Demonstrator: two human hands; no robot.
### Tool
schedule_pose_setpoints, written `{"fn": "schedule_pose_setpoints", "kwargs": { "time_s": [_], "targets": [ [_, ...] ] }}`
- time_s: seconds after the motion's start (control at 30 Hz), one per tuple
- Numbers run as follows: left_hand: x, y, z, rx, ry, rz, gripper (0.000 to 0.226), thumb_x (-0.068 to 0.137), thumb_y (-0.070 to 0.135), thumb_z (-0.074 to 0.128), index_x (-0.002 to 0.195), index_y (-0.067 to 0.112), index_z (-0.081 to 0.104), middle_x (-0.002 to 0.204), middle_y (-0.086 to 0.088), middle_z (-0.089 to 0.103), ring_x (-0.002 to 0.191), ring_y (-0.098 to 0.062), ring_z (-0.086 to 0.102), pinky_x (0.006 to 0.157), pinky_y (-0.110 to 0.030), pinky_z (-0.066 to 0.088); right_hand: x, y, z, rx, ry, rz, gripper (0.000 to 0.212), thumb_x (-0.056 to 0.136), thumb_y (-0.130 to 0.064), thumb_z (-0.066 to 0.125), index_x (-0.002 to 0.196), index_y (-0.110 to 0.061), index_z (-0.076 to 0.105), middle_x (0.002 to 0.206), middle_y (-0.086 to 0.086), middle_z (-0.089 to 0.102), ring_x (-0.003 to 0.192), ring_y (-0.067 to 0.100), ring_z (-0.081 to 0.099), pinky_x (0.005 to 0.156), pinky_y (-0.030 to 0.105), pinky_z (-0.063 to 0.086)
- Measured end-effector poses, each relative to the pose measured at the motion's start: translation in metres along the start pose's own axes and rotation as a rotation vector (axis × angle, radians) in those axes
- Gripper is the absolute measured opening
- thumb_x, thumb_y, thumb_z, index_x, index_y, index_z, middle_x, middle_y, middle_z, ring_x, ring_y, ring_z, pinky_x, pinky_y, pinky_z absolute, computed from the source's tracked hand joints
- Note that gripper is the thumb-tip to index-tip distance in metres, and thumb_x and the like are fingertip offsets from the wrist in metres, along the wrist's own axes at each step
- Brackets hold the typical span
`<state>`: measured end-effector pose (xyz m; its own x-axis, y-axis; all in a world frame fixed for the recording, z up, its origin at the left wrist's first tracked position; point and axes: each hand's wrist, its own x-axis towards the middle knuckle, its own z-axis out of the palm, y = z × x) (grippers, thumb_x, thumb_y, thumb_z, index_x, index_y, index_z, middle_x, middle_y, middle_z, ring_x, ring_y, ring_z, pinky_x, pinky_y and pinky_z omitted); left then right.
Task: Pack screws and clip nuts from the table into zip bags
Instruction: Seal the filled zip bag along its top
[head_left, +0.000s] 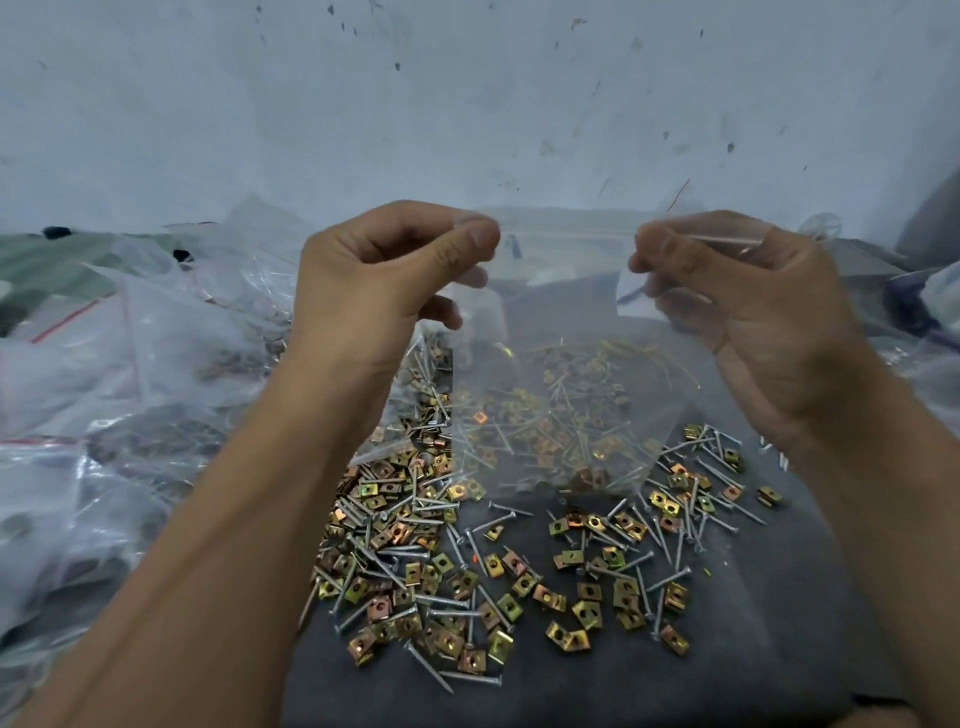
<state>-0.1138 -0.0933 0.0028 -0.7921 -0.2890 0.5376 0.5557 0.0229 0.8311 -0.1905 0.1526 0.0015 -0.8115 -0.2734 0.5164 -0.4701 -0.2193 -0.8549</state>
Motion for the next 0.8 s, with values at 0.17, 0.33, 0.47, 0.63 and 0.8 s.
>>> {"fn": "schedule_pose_setpoints", "kwargs": {
  "time_s": [0.17,0.33,0.47,0.63,0.8],
  "targets": [
    [-0.008,0.002,0.006,0.008,0.03,0.03,0.005,0.086,0.011,0.085,0.082,0.012,0.081,0.079,-0.008,0.076,0.078,-0.028,0.076,0.055,-0.032,0.049,0.001,-0.007,0.0,-0.15,0.057,-0.071,0.038,0.074,-0.045,0.089,0.103,-0.022,0.081,0.095,0.0,0.079,0.083,0.013,0.07,0.075,0.025,0.054],
    [-0.012,0.0,0.012,-0.013,0.048,-0.011,0.006,0.085,0.005,0.083,0.083,0.005,0.078,0.075,-0.008,0.076,0.075,-0.028,0.075,0.061,-0.031,0.05,0.0,-0.037,0.005,-0.768,0.006,-0.307,0.035,0.08,-0.056,0.082,0.11,-0.038,0.074,0.104,-0.021,0.073,0.103,0.005,0.066,0.093,0.024,0.049],
    [-0.011,-0.001,0.017,0.016,0.036,0.003,0.007,0.087,0.007,0.083,0.083,0.011,0.079,0.075,-0.008,0.075,0.076,-0.022,0.07,0.065,-0.029,0.053,-0.004,-0.049,0.023,-0.94,-0.094,-0.344,0.01,0.085,-0.041,0.08,0.089,-0.034,0.076,0.085,-0.021,0.068,0.093,-0.002,0.06,0.078,0.002,0.036],
    [-0.01,-0.002,0.015,0.023,-0.033,0.004,0.008,0.085,0.01,0.085,0.088,0.018,0.083,0.083,-0.001,0.078,0.08,-0.02,0.067,0.065,-0.026,0.052,-0.006,-0.053,0.028,-0.866,-0.162,-0.296,0.006,0.089,-0.029,0.08,0.087,-0.028,0.074,0.084,-0.018,0.069,0.088,0.006,0.064,0.075,0.005,0.039],
    [-0.011,-0.004,0.019,0.034,-0.052,0.041,0.008,0.084,0.008,0.087,0.09,0.011,0.083,0.077,-0.006,0.076,0.074,-0.017,0.064,0.064,-0.022,0.049,-0.009,-0.052,0.028,-0.845,-0.172,-0.321,0.006,0.089,-0.028,0.08,0.087,-0.027,0.075,0.084,-0.018,0.07,0.083,0.002,0.064,0.073,0.003,0.038]
  ]
}}
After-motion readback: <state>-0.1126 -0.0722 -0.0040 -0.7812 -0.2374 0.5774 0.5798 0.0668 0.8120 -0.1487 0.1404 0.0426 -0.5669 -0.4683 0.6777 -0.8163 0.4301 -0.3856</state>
